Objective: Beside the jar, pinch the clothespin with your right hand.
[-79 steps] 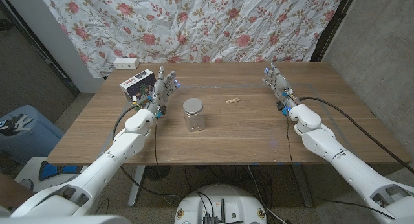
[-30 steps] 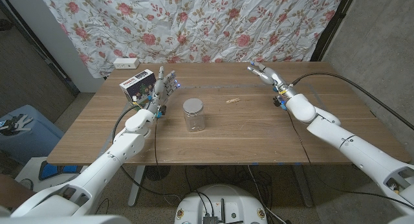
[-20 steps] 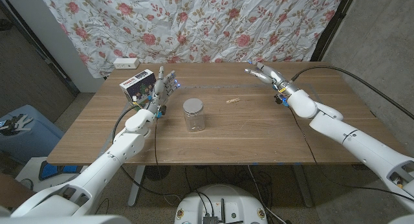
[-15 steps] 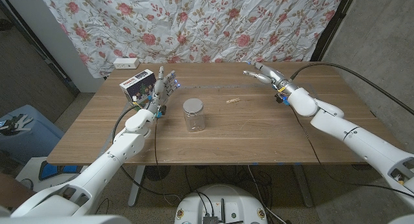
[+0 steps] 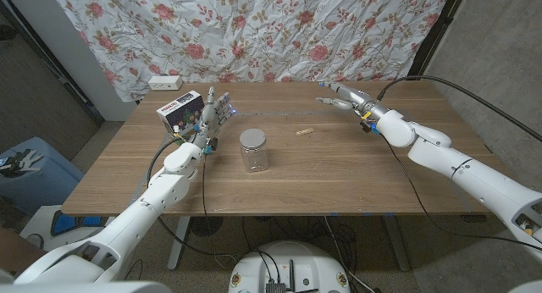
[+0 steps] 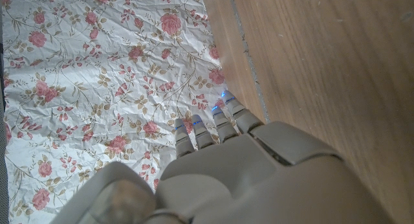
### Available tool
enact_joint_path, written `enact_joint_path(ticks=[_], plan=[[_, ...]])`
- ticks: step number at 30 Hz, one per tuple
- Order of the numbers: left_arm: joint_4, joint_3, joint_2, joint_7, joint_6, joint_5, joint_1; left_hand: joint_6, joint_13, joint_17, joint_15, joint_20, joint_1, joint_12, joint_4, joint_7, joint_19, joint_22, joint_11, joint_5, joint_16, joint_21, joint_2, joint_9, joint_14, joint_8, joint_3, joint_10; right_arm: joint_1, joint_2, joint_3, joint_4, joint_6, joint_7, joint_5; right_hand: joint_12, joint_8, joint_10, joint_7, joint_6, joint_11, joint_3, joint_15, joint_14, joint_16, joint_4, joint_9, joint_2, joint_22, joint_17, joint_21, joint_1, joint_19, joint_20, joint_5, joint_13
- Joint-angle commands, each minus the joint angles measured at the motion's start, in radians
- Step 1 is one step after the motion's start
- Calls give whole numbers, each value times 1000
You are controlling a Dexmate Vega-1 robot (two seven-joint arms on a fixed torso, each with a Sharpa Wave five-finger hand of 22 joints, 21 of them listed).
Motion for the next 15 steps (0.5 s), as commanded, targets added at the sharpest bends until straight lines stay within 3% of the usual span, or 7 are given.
enact_joint_path(ticks=[1, 2, 5, 15], plan=[[0, 0, 0, 0, 0, 0, 0, 0, 2, 4, -8, -1, 1, 5, 6, -9, 7, 2, -7, 4, 5, 7, 11, 5, 9, 6, 0, 2, 28, -25, -27, -74, -70, 80, -76, 11, 12, -2, -14, -3, -2, 17, 9, 0, 2, -30, 7, -3, 2, -2, 8, 46, 5, 16, 19, 5], [0, 0, 0, 0, 0, 0, 0, 0, 2, 4, -8, -1, 1, 6, 6, -9, 7, 2, -7, 4, 5, 7, 11, 5, 9, 6, 0, 3, 34, -26, -32, -81, -78, 94, -85, 13, 15, -1, -8, -2, 5, 28, 18, 2, 5, -42, 8, -5, 2, -4, 10, 70, 8, 29, 29, 5], [0, 0, 0, 0, 0, 0, 0, 0, 2, 4, -7, -1, 1, 6, 6, -9, 7, 2, -8, 4, 5, 7, 11, 5, 9, 6, 0, 4, 62, -34, -63, -96, -101, 130, -161, 14, 20, -5, -13, 3, 13, 39, 31, 1, 6, -50, 10, -12, 2, -7, 10, 98, 12, 46, 41, 7], [0, 0, -1, 2, 0, 1, 0, 0, 2, 4, -7, -1, 1, 6, 6, -9, 6, 2, -7, 4, 5, 7, 11, 5, 8, 6, 0, 3, 118, -6, -102, -92, -127, 212, -215, 21, 23, 6, -11, -2, 0, 54, 41, -3, 7, -55, 13, -36, 2, -10, 8, 144, 9, 72, 55, 9]])
